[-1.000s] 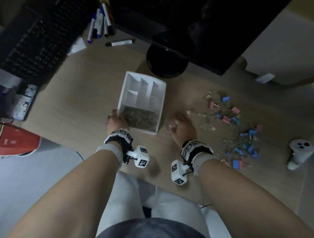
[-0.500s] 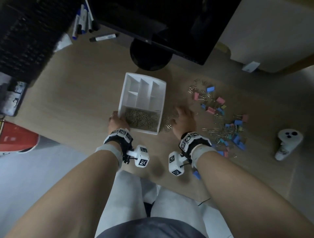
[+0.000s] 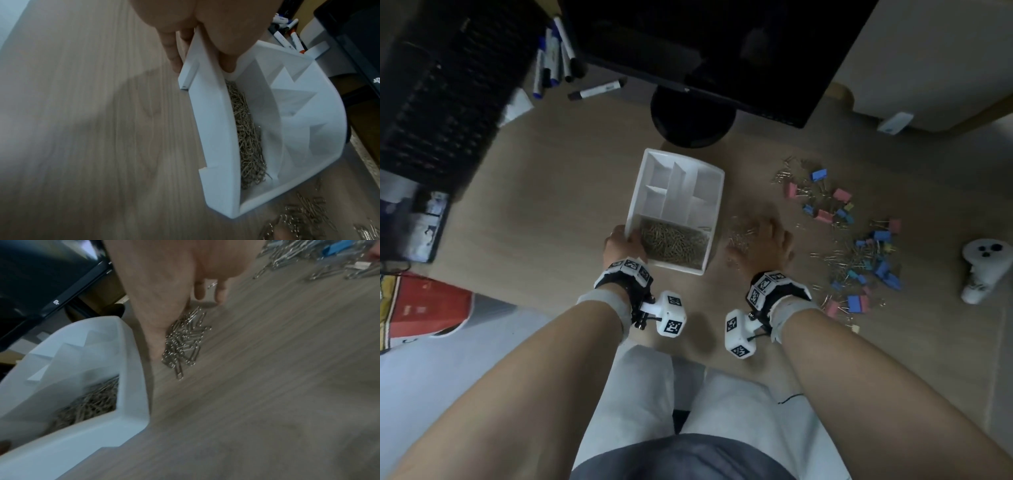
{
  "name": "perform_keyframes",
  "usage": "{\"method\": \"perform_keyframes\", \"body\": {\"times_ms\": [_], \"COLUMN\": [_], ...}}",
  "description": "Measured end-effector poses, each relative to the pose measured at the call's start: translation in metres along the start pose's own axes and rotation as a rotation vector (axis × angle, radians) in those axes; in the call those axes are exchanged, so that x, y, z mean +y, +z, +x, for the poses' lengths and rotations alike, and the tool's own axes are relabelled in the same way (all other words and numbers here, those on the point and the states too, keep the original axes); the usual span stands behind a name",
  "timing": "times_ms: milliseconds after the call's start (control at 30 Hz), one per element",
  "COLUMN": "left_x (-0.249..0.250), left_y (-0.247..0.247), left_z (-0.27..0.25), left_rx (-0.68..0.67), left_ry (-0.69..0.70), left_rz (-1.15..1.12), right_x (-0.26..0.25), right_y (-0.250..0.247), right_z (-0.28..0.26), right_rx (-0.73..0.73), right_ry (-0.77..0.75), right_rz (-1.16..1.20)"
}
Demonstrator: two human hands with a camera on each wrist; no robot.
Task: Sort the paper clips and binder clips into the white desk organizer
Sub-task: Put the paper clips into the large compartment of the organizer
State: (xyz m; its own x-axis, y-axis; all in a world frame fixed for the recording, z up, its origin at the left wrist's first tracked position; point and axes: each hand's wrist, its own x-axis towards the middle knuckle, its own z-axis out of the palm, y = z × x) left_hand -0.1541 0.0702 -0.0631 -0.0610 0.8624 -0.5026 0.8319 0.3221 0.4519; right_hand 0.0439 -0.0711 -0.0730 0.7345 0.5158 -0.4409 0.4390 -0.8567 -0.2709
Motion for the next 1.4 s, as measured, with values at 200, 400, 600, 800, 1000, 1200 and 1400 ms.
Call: {"method": "perform_keyframes", "body": {"times_ms": [200,400,600,800,1000,1200,1400], "left_x": [-0.007,-0.009,-0.008,-0.009,0.000,0.000,0.002], "left_y": [-0.013,-0.019,-0.015,-0.001,0.003,0.001,-0.005], "left_z": [0.028,0.034,0.028,0.012,-0.003,0.011,0.015], "left_rx": [-0.057,-0.082,-0.030,0.009,-0.076,-0.118,-0.109], "left_ry": [0.072,0.082,0.058,0.018,-0.069,-0.059,-0.107], "left_rz": [0.016,0.053,0.032,-0.034,-0.059,-0.054,-0.004], "right_x": [-0.025,-0.028,-0.029,-0.018,-0.033,-0.072,-0.055], "right_y": [0.011,0.016,0.005,0.000,-0.021,-0.011,-0.013], "right_z": [0.000,-0.004,0.003,0.016,0.000,-0.017,0.025], "right_rx": [-0.018,0.073,-0.006,-0.059,-0.040,-0.256,0.073], "right_ry": [0.097,0.026,0.063,-0.027,-0.220,-0.378,-0.145], "right_rz": [0.130,0.246,0.174,0.252,0.517,0.640,0.326]}}
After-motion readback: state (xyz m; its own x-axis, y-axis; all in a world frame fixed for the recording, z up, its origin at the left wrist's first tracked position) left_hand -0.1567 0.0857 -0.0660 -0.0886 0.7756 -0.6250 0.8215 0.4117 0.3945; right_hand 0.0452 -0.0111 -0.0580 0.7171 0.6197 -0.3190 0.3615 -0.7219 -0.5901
